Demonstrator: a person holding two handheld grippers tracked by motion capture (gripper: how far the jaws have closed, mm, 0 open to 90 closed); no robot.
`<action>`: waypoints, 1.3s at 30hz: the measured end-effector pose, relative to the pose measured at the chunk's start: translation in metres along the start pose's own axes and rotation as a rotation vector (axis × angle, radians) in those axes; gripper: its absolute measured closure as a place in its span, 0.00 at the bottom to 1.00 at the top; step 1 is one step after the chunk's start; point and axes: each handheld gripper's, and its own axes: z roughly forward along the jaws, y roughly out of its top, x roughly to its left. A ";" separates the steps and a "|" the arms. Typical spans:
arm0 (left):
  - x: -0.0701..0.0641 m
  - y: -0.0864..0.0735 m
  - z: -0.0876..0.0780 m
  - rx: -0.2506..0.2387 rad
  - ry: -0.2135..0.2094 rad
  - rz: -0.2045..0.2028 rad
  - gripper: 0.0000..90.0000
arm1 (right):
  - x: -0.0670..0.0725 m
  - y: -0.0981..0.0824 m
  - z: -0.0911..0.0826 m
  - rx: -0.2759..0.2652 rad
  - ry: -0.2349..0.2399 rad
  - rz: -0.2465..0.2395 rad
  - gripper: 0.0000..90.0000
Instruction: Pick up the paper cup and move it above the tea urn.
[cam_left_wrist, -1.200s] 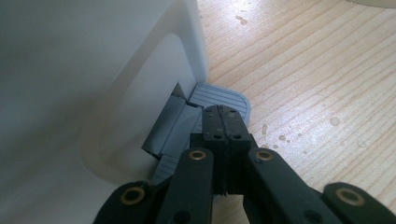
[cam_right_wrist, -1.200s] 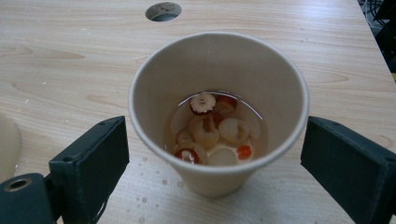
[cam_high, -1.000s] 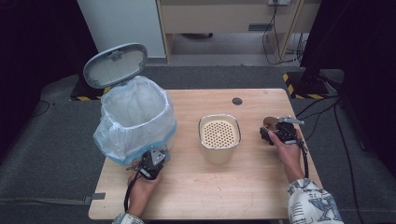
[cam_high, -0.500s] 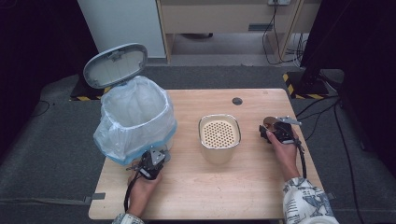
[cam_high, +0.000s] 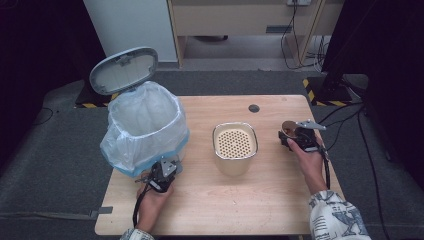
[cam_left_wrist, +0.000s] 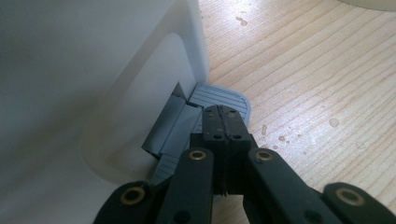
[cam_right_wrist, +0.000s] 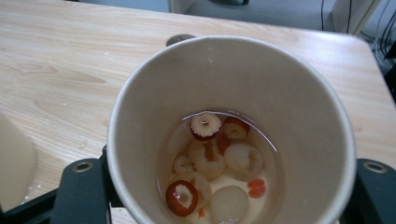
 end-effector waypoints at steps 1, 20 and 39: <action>0.000 0.000 0.000 0.000 0.000 0.000 1.00 | 0.000 0.000 0.000 0.000 0.000 0.000 0.34; 0.000 0.000 0.000 0.000 0.000 0.000 1.00 | 0.021 0.055 -0.026 -0.036 0.073 -0.189 0.36; -0.002 0.000 0.000 0.000 0.012 0.004 1.00 | 0.019 0.112 -0.039 -0.064 0.099 -0.276 0.37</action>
